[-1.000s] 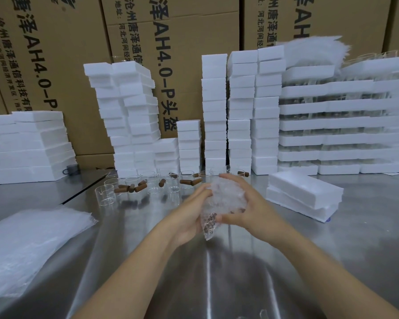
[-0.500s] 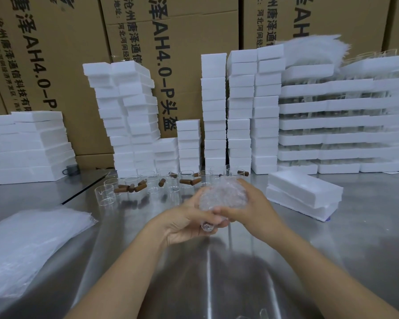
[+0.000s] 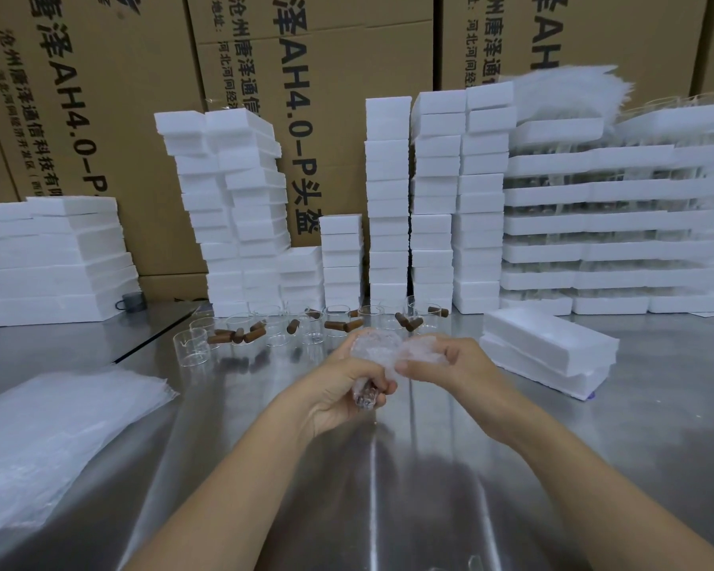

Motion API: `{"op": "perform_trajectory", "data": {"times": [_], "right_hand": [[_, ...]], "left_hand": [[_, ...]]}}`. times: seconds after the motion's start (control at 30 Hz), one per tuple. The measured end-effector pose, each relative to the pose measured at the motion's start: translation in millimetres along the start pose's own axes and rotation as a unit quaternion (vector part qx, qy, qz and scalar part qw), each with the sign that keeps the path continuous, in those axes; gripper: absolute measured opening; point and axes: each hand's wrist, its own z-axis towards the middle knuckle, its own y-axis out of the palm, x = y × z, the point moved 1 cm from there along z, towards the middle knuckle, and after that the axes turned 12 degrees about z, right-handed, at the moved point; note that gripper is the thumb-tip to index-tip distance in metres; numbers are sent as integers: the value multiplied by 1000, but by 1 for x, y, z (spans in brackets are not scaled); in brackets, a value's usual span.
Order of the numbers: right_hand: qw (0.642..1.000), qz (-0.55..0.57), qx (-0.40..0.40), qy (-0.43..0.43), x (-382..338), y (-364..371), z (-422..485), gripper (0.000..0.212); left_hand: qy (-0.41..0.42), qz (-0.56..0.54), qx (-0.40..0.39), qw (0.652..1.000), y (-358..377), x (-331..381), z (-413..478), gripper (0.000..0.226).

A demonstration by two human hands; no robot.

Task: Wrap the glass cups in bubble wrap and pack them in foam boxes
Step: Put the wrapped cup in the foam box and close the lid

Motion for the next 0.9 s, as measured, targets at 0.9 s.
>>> {"op": "perform_trajectory", "data": {"times": [0.9], "right_hand": [[996, -73, 51, 1, -2, 8, -3, 28]], "left_hand": [[-48, -10, 59, 997, 13, 2, -3, 75]]}}
